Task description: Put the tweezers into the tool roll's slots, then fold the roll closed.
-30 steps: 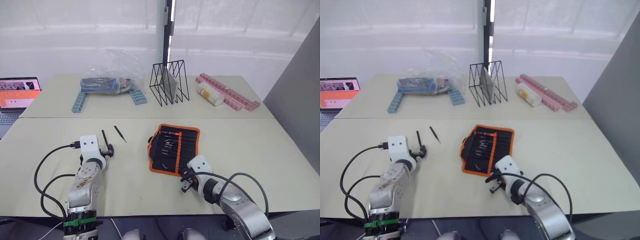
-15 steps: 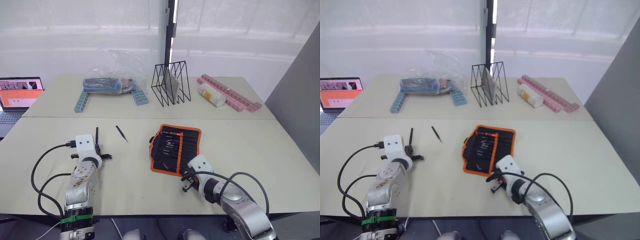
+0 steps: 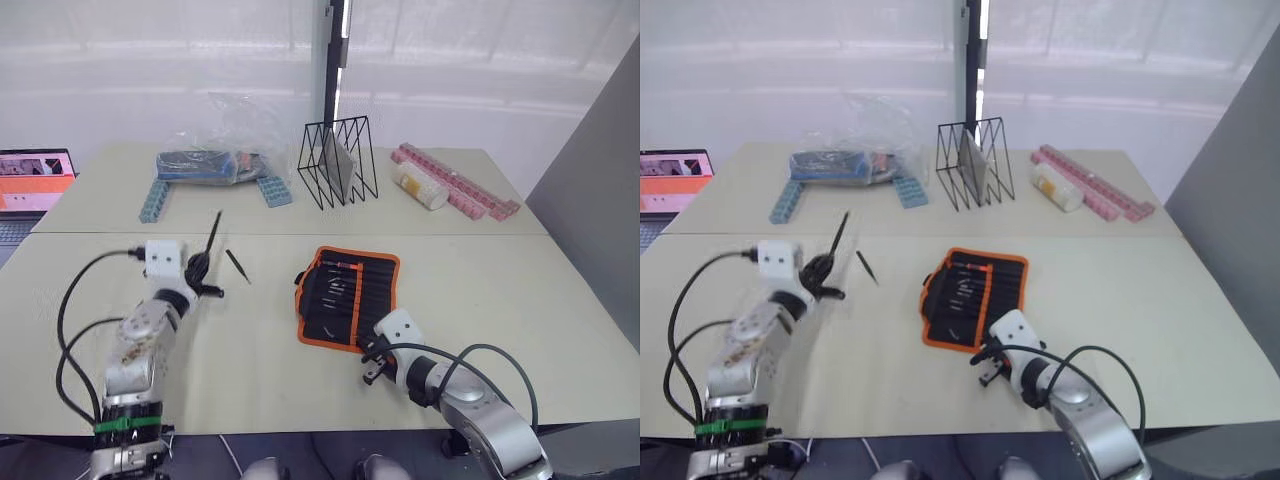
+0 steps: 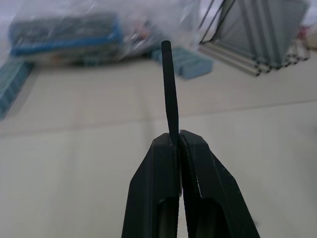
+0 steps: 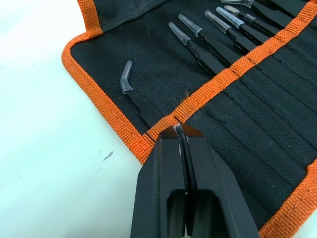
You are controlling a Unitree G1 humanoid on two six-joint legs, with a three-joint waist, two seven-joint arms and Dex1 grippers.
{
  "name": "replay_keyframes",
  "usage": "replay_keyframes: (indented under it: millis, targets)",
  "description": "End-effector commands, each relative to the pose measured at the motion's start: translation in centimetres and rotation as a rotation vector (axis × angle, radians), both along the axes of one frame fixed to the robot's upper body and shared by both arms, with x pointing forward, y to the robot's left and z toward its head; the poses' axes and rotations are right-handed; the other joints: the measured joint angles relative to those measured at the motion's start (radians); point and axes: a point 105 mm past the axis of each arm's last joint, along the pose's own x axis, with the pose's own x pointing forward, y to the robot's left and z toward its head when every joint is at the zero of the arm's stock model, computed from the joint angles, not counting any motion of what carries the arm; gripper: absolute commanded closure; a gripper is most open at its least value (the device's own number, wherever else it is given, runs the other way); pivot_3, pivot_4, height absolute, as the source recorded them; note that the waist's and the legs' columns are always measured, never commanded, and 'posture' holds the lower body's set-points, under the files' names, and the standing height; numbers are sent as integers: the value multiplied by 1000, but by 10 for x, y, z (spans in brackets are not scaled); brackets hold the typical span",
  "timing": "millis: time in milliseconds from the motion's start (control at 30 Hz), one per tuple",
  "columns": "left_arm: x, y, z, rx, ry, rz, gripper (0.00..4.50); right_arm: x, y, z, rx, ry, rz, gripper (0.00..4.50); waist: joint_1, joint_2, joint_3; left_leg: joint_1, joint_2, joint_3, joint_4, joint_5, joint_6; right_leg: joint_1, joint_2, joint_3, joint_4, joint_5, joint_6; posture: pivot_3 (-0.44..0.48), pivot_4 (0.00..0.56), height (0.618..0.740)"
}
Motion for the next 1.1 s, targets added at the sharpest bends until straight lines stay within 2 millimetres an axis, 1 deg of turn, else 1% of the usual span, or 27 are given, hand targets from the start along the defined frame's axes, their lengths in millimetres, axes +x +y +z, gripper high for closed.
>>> replay_keyframes:
  millis: [33, 67, 100, 233, 300, 367, 467, 533, 667, 767, 967, 1100]
  targets:
    - [-1, -57, 17, 4, -32, -281, 4473, -11, -3, -37, -47, 168, -8, 4500, -2, 0, 0, 0, 0, 0, 0, 0, 1, 1, 0, 0, 0, 0, 0, 0, 150, 737]
    - [0, -67, 18, 1, -21, -330, 4473, -11, -3, -36, -47, 168, -9, 4500, -3, 0, 0, 0, 0, 1, 0, 2, 3, 1, 0, 0, 0, 0, 0, 0, 150, 737]
    - [0, -73, 18, -3, -11, -357, 4473, -10, -3, -36, -48, 168, -9, 4500, -7, 0, 0, 0, 0, 1, 0, 3, 5, 2, 1, 0, 0, 0, 0, 0, 150, 737]
    - [-4, -127, 12, 47, 22, -613, 4473, -10, -5, -36, -51, 165, -16, 4500, -12, 1, 1, 0, 0, 1, 0, 4, 7, 2, 5, -1, 1, 0, 0, 0, 150, 737]
    - [-7, -141, 2, 110, 58, -694, 4473, -10, -7, -35, -53, 163, -21, 4500, -12, 1, 1, 0, -1, 1, 0, 4, 8, 3, 9, -3, 1, 0, 0, 0, 150, 737]
    - [-14, -147, -10, 187, 92, -769, 4473, -11, -7, -35, -53, 161, -28, 4500, -13, 1, 1, 0, -2, 2, 0, 5, 8, 3, 19, -2, 1, 1, 2, 0, 150, 737]
    - [-30, -143, -33, 349, 147, -881, 4473, -11, -8, -35, -52, 160, -36, 4500, -15, 1, 1, 0, -1, 3, 0, 4, 8, 2, 22, -1, 1, 1, 2, 0, 150, 737]
    - [-35, -134, -41, 406, 178, -913, 4473, -11, -7, -35, -51, 159, -39, 4500, -13, 2, 1, 0, -1, 3, 0, 5, 8, 2, 23, 0, 2, 1, 2, 0, 150, 737]
    - [-39, -113, -47, 480, 216, -928, 4473, -11, -6, -35, -46, 158, -44, 4500, -10, 1, 2, -1, -1, 3, 1, 5, 9, 2, 22, 1, 1, 0, 2, 0, 150, 737]
    - [-40, -99, -53, 567, 234, -932, 4473, -10, -6, -35, -43, 158, -50, 4500, -7, 1, 2, -2, 0, 3, 3, 5, 9, 2, 22, 1, 1, 0, 2, 0, 150, 737]
    - [-38, -84, -65, 710, 259, -961, 4473, -9, -5, -35, -40, 158, -52, 4500, -3, 1, 2, -2, 0, 3, 3, 5, 9, 1, 23, 2, 2, 0, 2, 0, 150, 737]
    - [-38, -76, -72, 760, 282, -978, 4473, -8, -6, -35, -40, 156, -53, 4500, -5, 1, 2, -2, 0, 3, 4, 5, 9, 1, 24, 2, 3, 0, 2, 0, 150, 737]
